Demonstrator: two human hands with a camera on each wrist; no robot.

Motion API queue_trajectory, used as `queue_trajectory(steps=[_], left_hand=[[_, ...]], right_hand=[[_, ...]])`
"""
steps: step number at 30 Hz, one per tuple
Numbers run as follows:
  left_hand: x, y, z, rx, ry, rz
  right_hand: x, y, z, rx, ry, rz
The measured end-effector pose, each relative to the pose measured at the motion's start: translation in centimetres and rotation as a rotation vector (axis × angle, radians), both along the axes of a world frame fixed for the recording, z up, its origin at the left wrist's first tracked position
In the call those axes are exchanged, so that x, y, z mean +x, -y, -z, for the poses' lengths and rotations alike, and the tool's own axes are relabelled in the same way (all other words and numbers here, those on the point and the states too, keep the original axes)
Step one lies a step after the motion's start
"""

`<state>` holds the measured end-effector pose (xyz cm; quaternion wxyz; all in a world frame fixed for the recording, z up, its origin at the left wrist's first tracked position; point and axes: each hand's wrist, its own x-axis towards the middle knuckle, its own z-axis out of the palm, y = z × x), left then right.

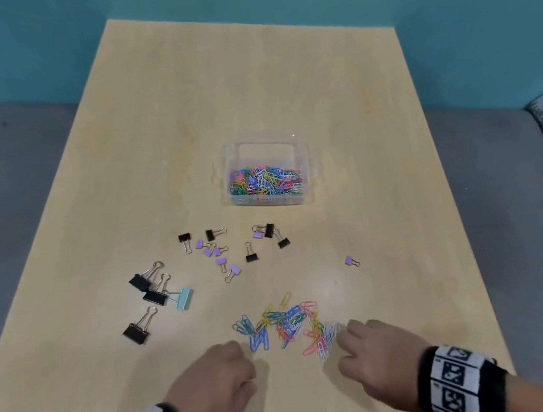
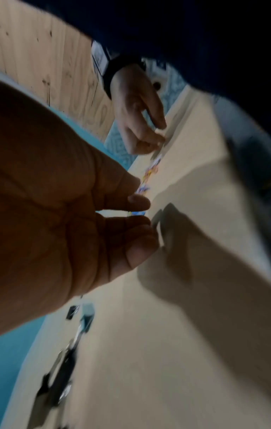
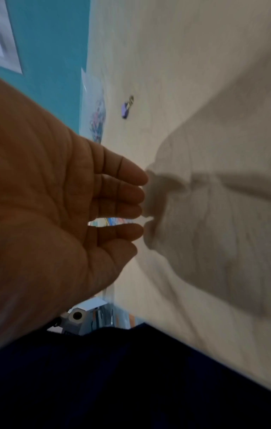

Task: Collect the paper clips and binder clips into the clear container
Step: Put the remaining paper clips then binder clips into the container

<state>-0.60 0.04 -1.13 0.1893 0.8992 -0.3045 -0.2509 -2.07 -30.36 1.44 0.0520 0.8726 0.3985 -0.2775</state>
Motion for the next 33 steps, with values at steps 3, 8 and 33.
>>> queue_trajectory(steps=[3, 8, 33], left_hand=[[-0.4, 2.1, 0.9, -0.016, 0.094, 0.019], [1.8, 3.5, 0.6, -0.027, 0.142, -0.116], [3.4, 6.5, 2.3, 0.097, 0.28, -0.25]], right_hand=[[0.3, -2.7, 0.6, 0.035, 0.057, 0.003], [1.9, -5.8, 0.9, 0.148, 0.155, 0.121], [3.7, -7.2, 3.0, 0.232, 0.112, 0.611]])
